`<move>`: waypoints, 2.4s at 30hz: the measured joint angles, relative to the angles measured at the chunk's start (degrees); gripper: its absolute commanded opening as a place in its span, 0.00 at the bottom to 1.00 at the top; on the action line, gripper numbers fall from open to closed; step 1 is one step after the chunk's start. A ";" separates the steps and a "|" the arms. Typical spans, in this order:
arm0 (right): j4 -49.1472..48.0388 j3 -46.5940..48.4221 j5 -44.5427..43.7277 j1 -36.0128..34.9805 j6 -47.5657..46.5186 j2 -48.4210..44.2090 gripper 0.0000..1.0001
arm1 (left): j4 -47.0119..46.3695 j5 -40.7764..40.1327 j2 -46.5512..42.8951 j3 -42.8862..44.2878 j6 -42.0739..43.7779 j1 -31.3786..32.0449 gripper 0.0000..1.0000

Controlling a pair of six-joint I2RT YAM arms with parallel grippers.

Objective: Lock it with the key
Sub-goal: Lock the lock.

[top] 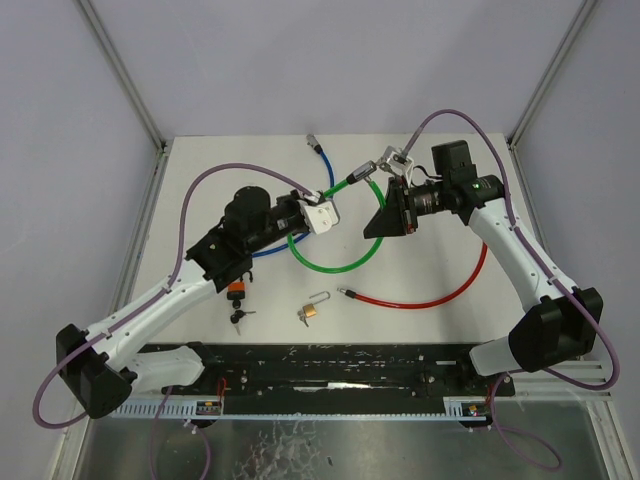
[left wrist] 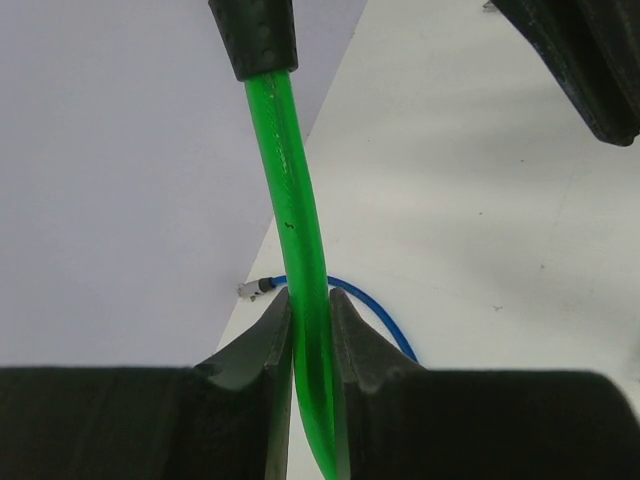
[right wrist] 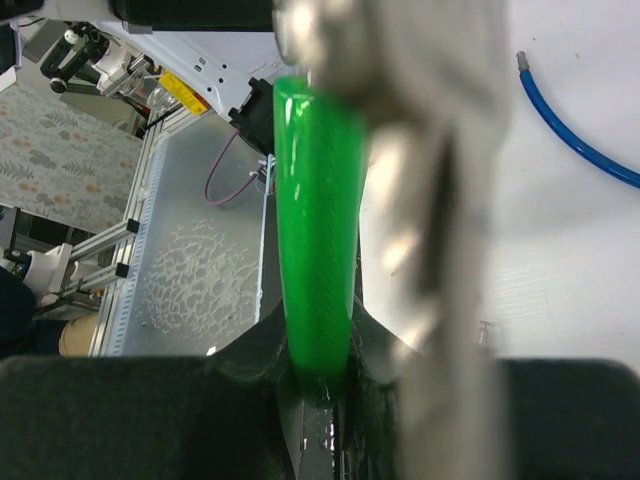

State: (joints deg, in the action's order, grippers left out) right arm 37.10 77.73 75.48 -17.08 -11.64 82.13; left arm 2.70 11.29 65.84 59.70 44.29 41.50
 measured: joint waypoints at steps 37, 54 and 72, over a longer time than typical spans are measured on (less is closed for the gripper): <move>-40.76 -32.74 -17.86 0.96 -12.57 -2.56 0.00 | -9.68 -2.99 15.19 -8.74 0.37 1.44 0.00; -54.73 -32.98 -22.56 0.61 -5.33 5.42 0.01 | -29.20 -18.03 16.50 -18.84 5.05 4.57 0.00; -68.37 -37.42 -26.80 0.31 -7.43 10.08 0.33 | -49.42 -32.11 26.27 -22.67 15.52 9.18 0.00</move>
State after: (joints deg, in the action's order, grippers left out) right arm -31.27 40.32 48.69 -16.78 -19.07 92.20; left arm -46.72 -20.82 92.12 37.04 59.81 50.68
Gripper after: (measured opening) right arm 0.295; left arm 0.135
